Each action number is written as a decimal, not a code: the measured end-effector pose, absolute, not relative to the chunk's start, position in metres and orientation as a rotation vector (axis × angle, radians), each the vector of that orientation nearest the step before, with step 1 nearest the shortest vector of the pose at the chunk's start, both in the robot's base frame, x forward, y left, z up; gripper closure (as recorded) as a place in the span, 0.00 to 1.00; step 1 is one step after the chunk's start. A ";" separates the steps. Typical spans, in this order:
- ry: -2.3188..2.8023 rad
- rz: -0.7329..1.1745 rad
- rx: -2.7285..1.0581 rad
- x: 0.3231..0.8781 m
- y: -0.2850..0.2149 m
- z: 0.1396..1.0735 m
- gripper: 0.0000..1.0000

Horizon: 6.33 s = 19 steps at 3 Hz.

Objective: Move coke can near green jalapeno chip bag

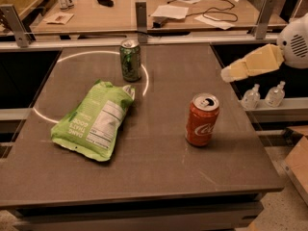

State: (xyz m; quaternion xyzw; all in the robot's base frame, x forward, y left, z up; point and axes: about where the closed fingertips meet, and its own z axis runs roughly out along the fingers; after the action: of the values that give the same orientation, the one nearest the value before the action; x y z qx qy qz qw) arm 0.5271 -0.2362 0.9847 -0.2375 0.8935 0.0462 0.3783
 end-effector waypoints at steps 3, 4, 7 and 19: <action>2.161 0.170 -0.605 0.612 -0.206 0.957 0.00; 2.138 0.179 -0.630 0.613 -0.202 0.958 0.00; 1.882 0.521 -0.953 0.622 -0.128 0.952 0.00; 1.870 0.803 -1.160 0.710 0.085 0.872 0.16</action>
Offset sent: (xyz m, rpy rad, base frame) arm 0.0927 0.0363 -0.0265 0.0729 -0.1339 0.0285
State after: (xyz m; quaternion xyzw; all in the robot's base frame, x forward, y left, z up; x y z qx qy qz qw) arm 0.7101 0.0848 0.8722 -0.4560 0.7354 0.3159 0.3891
